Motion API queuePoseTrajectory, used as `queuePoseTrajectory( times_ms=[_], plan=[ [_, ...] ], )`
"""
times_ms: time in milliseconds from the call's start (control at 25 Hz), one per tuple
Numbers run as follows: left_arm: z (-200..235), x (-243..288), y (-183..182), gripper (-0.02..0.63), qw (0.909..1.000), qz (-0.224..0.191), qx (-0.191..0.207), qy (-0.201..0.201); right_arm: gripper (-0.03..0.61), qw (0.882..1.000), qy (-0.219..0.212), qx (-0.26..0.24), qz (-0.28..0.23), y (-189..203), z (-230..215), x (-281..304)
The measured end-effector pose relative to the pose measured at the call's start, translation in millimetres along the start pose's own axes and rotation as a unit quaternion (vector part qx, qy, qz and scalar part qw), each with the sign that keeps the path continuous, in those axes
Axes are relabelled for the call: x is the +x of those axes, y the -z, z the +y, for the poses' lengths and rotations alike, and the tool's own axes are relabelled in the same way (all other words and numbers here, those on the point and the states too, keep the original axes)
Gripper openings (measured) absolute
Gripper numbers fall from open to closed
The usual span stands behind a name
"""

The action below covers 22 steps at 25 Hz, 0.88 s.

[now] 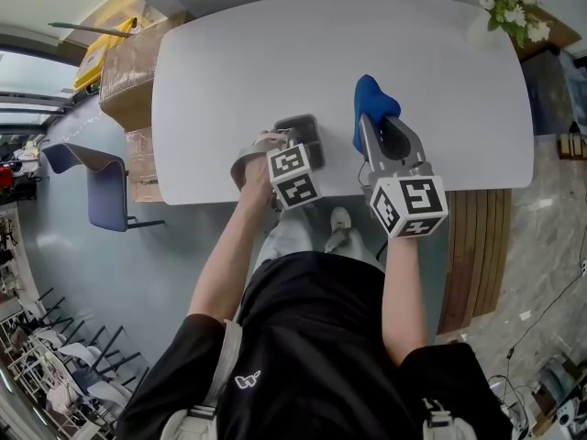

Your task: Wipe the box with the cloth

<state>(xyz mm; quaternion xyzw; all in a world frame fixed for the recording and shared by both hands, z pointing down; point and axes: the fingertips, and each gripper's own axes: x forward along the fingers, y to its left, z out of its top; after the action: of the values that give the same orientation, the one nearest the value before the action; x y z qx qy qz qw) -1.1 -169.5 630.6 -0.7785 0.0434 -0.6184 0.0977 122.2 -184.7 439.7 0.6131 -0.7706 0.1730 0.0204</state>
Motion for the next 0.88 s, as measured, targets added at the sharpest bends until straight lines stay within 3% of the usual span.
queuePoseTrajectory(
  times_ms=[120, 280, 480, 680, 800, 880],
  plan=[
    [-1, -9, 1, 0.051, 0.9996, -0.025, -0.012, 0.000, 0.054, 1.000, -0.006, -0.002, 0.002, 1, 2, 1],
    [-2, -23, 7, 0.049, 0.9963, -0.064, -0.057, 0.002, 0.054, 1.000, -0.019, -0.007, 0.003, 1, 12, 3],
    [1, -51, 4, 0.048, 0.9823, -0.139, -0.126, -0.004, 0.054, 0.999, -0.035, -0.015, 0.002, -2, 22, 4],
    [8, -89, -2, 0.049, 0.9525, -0.229, -0.200, -0.021, 0.054, 0.999, -0.048, -0.022, -0.004, -9, 33, 1],
    [15, -115, -4, 0.049, 0.9279, -0.284, -0.239, -0.035, 0.054, 0.998, -0.059, -0.029, -0.013, -15, 40, 0],
    [18, -131, -7, 0.049, 0.9060, -0.324, -0.269, -0.043, 0.054, 0.997, -0.066, -0.032, -0.021, -20, 43, -2]
  ],
)
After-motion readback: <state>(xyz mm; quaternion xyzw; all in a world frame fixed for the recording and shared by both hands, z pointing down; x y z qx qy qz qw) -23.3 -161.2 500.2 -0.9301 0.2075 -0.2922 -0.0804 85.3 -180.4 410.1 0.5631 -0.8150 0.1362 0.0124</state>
